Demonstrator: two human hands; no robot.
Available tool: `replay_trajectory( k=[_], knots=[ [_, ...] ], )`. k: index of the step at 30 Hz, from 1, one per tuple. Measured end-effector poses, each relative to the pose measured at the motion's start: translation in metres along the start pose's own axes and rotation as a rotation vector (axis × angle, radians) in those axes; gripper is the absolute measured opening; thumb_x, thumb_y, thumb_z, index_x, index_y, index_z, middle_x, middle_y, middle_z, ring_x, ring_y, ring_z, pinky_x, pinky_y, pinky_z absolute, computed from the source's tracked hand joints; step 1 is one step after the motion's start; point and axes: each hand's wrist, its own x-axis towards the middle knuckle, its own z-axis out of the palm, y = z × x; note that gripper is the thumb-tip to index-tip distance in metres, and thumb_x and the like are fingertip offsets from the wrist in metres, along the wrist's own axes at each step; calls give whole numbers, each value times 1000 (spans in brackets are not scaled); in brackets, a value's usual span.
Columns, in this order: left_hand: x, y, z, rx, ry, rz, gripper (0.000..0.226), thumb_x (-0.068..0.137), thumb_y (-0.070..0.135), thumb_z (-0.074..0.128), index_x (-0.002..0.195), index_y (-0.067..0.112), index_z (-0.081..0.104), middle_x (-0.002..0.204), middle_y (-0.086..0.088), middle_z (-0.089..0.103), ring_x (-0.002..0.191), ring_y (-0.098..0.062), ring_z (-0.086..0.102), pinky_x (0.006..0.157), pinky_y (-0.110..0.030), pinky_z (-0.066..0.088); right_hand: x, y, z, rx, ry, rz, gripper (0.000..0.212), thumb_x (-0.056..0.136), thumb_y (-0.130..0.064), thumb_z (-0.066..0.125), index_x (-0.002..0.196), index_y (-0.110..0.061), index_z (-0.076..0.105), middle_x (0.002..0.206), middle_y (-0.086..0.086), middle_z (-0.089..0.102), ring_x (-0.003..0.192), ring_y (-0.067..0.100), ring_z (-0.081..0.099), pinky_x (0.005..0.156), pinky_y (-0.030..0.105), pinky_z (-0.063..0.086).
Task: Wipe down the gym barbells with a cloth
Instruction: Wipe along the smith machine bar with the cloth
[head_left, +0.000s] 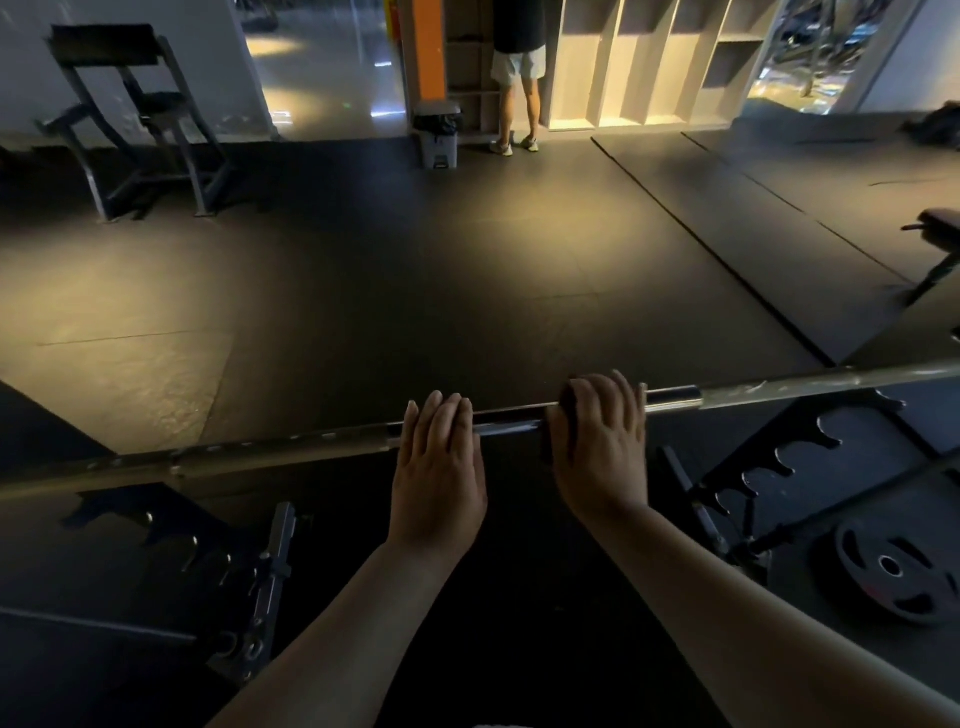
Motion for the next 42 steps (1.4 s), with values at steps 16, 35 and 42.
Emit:
replay_trajectory(
  k=[16,35,42],
  knots=[
    [23,56,24,58,-50,87,48,98,17,53,143,-1,51,146,-19,54,145,-33,40,123,-51,21,-1,37,-7,-3,-80,-213,51,101,-29,47,148,-9,45,151,11,42,151,36,25,124,58,18],
    [49,77,21,-19,-265,158,57,105,35,20,157,16,32,165,-2,31,154,-13,19,128,-32,8,-11,57,6,367,85,206,59,108,-23,40,161,-17,15,170,-6,1,156,18,-19,126,55,10],
    [51,47,2,-93,-357,220,52,108,36,21,159,23,28,166,5,25,153,-3,14,121,-20,1,-37,-31,21,573,-25,205,89,108,-29,49,154,-35,-27,162,-13,-37,148,15,-37,121,36,-14]
  ],
)
